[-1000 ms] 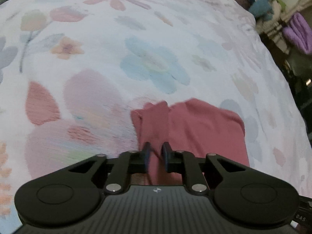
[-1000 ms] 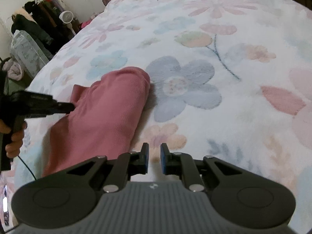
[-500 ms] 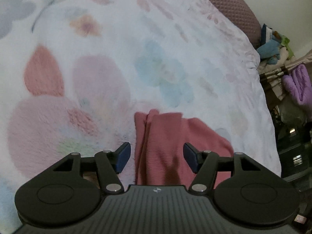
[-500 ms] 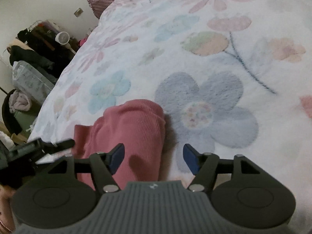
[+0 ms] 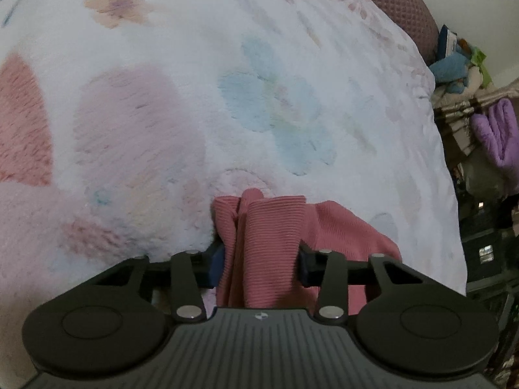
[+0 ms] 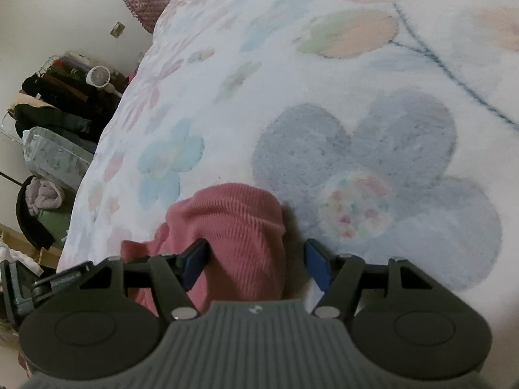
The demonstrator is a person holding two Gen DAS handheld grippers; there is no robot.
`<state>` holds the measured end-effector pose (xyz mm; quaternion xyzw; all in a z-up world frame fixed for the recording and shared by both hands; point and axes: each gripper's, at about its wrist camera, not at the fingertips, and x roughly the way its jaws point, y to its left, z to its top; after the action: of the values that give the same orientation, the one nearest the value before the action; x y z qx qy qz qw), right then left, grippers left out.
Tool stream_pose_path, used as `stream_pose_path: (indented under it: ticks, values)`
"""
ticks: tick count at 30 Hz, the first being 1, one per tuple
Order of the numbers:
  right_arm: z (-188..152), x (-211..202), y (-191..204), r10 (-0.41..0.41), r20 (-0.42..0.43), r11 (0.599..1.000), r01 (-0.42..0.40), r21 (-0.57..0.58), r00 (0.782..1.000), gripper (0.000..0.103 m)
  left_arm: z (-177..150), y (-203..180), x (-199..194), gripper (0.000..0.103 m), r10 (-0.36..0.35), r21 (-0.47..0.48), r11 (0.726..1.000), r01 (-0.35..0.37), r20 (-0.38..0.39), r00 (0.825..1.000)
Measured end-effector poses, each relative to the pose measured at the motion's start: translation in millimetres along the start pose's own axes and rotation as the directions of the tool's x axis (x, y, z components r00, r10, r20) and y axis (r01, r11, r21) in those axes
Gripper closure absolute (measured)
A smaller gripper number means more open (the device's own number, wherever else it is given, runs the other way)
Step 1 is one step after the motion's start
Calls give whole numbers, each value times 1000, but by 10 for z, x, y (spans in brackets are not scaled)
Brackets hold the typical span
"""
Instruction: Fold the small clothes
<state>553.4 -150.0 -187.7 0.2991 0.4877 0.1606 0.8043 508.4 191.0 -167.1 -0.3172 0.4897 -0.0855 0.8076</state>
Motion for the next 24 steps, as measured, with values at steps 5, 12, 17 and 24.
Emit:
stream_pose_path:
  ticks: [5, 12, 17, 24]
  values:
    - [58, 87, 47, 23, -6, 1000, -23, -11, 1000, 67, 6, -22, -19, 69, 6, 16, 1000, -6, 2, 1000]
    - [-10, -68, 314, -28, 36, 986, 34, -161, 999, 77, -75, -215, -184, 77, 46, 110, 993, -51, 45, 998]
    - [-78, -432, 552, -8, 91, 973, 29, -227, 996, 79, -217, -442, -574, 78, 15, 174, 984, -38, 134, 991]
    - [-392, -1384, 977, 74, 205, 940, 0, -340, 976, 79, -712, -829, -1467, 78, -78, 294, 956, -15, 305, 949]
